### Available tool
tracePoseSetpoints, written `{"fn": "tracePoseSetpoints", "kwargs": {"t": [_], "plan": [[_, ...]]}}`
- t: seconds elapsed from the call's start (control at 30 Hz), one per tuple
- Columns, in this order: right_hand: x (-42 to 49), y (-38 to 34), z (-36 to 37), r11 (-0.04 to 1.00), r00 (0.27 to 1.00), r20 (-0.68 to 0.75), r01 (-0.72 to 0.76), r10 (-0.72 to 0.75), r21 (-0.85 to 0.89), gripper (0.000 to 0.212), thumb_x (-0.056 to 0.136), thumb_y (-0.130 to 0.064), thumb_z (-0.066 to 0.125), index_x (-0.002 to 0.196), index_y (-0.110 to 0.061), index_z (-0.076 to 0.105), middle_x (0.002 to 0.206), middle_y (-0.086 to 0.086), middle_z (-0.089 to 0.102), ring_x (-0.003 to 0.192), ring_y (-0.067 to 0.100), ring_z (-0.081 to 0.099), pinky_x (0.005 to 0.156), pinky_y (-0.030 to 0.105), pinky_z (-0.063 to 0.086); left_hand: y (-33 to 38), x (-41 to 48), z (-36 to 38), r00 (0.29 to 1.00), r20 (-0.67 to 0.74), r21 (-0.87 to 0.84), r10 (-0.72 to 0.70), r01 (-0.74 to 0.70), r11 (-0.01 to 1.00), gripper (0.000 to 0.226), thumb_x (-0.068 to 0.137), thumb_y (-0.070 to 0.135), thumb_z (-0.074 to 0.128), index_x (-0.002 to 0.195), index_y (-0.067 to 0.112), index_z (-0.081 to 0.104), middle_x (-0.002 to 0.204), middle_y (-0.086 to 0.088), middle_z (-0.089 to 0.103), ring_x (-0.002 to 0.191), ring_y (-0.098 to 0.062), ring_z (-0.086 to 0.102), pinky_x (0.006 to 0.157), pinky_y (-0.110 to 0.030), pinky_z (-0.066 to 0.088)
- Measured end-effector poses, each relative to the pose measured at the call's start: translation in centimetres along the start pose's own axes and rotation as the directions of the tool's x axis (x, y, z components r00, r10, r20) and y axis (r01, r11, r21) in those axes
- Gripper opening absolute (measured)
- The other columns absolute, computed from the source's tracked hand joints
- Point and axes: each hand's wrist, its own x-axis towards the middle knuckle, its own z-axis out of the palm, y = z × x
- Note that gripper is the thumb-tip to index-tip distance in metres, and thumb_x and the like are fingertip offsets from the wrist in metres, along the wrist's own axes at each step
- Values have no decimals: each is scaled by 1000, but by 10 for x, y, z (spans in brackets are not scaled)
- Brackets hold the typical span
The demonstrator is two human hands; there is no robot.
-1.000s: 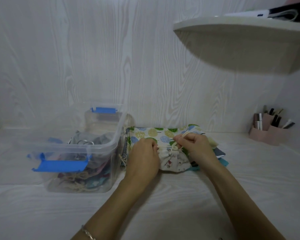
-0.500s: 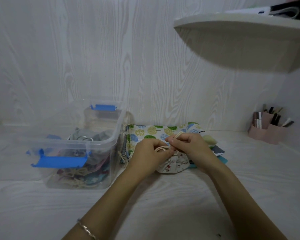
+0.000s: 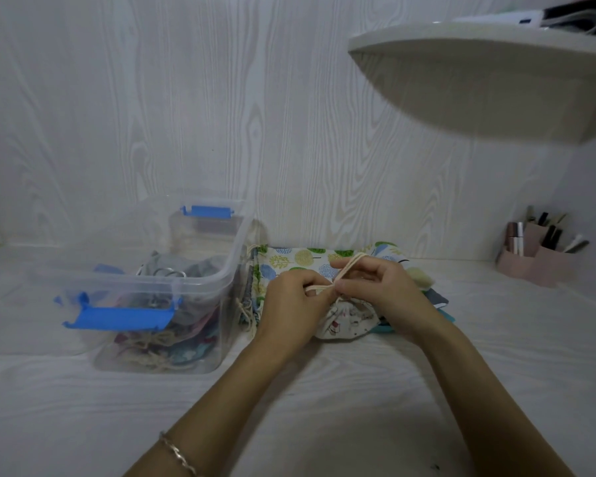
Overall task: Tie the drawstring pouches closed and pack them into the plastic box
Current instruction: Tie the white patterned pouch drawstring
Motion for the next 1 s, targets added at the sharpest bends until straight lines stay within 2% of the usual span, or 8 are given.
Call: {"fn": "tracePoseSetpoints", "kwargs": {"t": [0.1, 0.27, 0.4, 0.53, 0.63, 0.77, 0.87, 1.0], "plan": [[0, -1, -2, 1000, 999, 34, 12, -12, -7, 27, 75, -1, 78, 101, -5, 70, 95, 3, 75, 89, 20, 72, 82, 28, 57, -1, 2, 1, 998, 5, -78, -69, 69, 995, 7, 79, 25, 73, 74, 20, 74, 69, 7, 68, 66, -8, 61, 62, -28, 50], [1, 1, 1, 999, 999, -30, 25, -26, -34, 20, 74, 8, 76, 81, -7, 63, 83, 10, 72, 77, 19, 67, 80, 35, 57, 1, 1, 2, 992, 44, -65, -121, 124, 990, 13, 84, 24, 67, 73, 19, 71, 70, 6, 65, 67, -9, 59, 62, -24, 44], [0, 5, 11, 960, 978, -120, 135, -169, -246, 19, 76, 4, 74, 84, -12, 68, 86, 8, 72, 71, 14, 69, 76, 31, 58, 2, -1, 3, 992, 22, 20, -126, 126, 992, 15, 85, 21, 60, 74, 13, 66, 68, 5, 62, 63, -10, 54, 57, -26, 40], [0, 12, 16, 698, 870, 12, 404, -493, -590, 24, 80, -1, 71, 99, -14, 77, 87, -3, 69, 77, 3, 65, 75, 11, 50, 1, 0, 2, 987, 80, 29, -137, 135, 990, 17, 86, 21, 54, 71, 15, 62, 63, 7, 58, 60, -9, 52, 57, -29, 40], [2, 14, 14, 590, 851, 105, 440, -515, -677, 21, 82, -5, 70, 99, -15, 77, 89, -1, 71, 80, 6, 63, 75, 15, 49, 0, -1, 2, 983, 134, 87, -124, 113, 990, 19, 88, 23, 51, 73, 14, 60, 65, 6, 57, 60, -9, 51, 58, -32, 42], [-1, 11, 11, 605, 885, 95, 387, -457, -696, 16, 87, -13, 69, 99, -18, 77, 90, -8, 73, 83, 2, 61, 77, 8, 44, 3, -3, 1, 983, 166, 91, -81, 66, 994, 19, 91, 23, 48, 78, 12, 58, 68, 5, 55, 62, -10, 48, 58, -29, 38], [0, 11, 9, 619, 902, 90, 359, -422, -698, 11, 89, -17, 66, 94, -18, 76, 87, -7, 71, 84, 8, 59, 78, 21, 45, 6, -4, -1, 983, 181, 86, -26, 10, 996, 19, 93, 24, 47, 78, 13, 54, 70, 5, 52, 63, -10, 44, 59, -29, 36], [-2, 9, 10, 786, 944, 4, 277, -330, -553, 10, 88, -12, 64, 82, -16, 72, 80, -6, 63, 77, 5, 56, 72, 21, 46, 7, -3, -3, 975, 221, 64, 1, -15, 998, 21, 92, 22, 46, 72, 19, 46, 66, 7, 45, 60, -11, 38, 58, -31, 33]]}}
